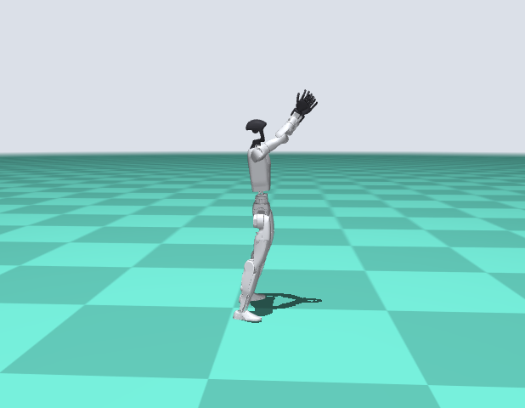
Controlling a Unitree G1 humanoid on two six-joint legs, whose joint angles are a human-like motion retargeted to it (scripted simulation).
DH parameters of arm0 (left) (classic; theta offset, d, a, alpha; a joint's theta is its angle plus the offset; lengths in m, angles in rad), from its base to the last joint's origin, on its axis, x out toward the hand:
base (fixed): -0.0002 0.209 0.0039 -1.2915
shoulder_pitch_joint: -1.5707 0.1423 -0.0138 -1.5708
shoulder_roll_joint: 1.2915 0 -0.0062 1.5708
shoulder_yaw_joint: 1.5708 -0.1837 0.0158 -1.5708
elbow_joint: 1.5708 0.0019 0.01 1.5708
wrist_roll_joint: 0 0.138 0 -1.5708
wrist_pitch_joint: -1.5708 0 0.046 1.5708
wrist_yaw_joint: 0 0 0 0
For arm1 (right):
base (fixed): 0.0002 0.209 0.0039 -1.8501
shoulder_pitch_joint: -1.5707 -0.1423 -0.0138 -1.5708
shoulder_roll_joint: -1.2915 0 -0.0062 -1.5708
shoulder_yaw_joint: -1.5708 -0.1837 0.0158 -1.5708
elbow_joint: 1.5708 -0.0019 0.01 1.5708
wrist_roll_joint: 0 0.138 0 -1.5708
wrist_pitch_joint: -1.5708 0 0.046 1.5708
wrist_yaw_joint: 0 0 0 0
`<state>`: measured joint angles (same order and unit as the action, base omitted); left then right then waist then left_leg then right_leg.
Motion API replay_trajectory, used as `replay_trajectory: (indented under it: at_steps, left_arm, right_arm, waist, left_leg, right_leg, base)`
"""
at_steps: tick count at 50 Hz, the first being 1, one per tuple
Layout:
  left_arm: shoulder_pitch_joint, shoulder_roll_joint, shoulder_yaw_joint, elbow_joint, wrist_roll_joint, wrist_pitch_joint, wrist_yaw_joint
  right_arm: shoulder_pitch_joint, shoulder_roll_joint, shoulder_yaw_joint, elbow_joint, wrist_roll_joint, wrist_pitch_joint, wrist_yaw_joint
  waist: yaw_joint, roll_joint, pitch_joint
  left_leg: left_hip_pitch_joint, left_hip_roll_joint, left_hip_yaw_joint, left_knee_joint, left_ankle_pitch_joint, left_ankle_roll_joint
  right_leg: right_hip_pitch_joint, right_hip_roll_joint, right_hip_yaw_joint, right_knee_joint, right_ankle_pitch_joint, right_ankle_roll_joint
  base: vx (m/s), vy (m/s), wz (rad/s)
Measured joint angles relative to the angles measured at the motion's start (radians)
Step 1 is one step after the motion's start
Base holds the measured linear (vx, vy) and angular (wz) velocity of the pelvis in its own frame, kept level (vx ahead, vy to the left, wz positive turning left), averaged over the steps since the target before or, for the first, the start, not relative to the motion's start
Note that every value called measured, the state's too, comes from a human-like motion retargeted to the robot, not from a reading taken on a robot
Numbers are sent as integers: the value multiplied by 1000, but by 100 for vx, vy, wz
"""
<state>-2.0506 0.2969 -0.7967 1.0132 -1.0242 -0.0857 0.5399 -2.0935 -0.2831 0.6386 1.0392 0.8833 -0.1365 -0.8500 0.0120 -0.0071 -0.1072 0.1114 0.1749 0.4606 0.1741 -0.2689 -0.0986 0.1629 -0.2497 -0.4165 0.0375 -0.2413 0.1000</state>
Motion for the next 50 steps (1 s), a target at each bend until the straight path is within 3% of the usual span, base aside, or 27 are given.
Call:
replay_trajectory:
  at_steps: [11,33,42,50]
  left_arm:
    - [-129,63,-72,-20,-48,-6,-22]
    - [44,7,-13,-5,-9,28,-17]
    - [509,-92,151,-70,150,30,15]
    - [1020,-299,382,-49,247,71,-4]
  right_arm:
    - [-139,-34,83,2,43,-5,26]
    - [47,1,18,1,32,-4,40]
    - [520,123,-117,-110,-14,-19,137]
    - [1048,232,-189,-141,-29,30,304]
  waist:
    - [38,-20,-46]
    - [17,-35,79]
    - [-9,-43,88]
    - [-12,-51,185]
  left_leg:
    - [46,-4,41,-3,-19,2]
    - [29,7,4,-3,8,8]
    - [19,3,-6,0,15,19]
    - [12,8,-13,12,16,27]
  right_leg:
    - [33,0,31,-30,-15,10]
    - [18,8,25,10,-34,4]
    - [17,7,23,1,-25,-2]
    - [9,7,28,21,-28,-18]
  base:
    - [4,-1,-18]
    - [-9,-2,6]
    - [-8,-1,3]
    - [-4,0,1]
